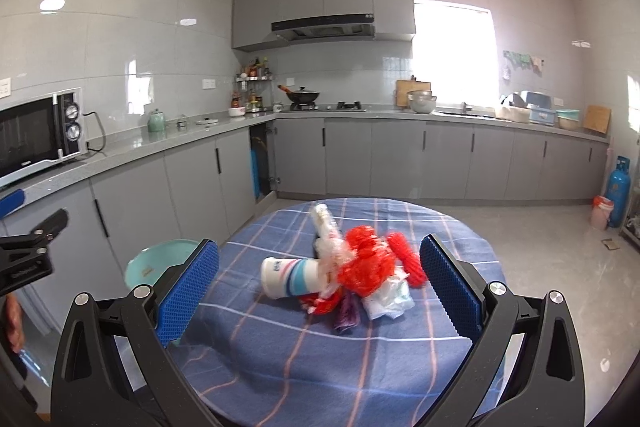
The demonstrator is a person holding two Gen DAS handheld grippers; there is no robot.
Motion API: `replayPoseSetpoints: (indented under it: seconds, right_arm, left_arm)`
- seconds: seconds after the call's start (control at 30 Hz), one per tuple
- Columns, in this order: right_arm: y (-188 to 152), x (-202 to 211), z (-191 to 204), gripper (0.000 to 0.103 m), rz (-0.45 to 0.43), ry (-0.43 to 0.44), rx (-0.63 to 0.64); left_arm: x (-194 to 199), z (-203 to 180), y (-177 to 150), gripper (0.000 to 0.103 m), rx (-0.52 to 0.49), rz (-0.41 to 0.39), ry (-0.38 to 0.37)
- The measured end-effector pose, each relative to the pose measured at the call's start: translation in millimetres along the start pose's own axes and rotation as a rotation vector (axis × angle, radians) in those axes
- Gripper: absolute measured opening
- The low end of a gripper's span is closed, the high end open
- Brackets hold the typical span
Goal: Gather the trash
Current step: 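Reach the right tool to the red plastic bag and close on it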
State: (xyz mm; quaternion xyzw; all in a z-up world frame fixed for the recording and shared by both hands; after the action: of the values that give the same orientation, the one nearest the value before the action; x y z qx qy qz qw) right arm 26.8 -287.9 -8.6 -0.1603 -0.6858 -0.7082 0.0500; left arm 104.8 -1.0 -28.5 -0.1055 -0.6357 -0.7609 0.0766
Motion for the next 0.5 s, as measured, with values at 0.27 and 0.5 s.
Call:
replayPoseSetpoints:
  seconds: [0.27,0.5]
  right_arm:
    - [-28,-48,-44,0.098,0.065,-0.078,-0.024]
    - [-46,-71,-69,0.098,0.082,-0.134,-0.027]
  left_arm:
    - [-30,-23,-7,0.098,-0.035,0.006,-0.010]
    - [-65,-60,-12,0.098,-0.083,0.019,-0.030]
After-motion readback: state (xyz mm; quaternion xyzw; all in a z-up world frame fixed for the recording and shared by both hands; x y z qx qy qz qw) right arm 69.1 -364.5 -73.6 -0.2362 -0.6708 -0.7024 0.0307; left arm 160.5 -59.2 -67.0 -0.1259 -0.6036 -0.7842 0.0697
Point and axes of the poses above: each gripper's, at about its wrist camera, not at the fingertips, and x roughly against the way its jaws point, z to its left, y to its top, the point moved 10 cm from there along -x, roughly the way its jaws point, and after that the axes turned 2 degrees about x, right-handed, at the moved point
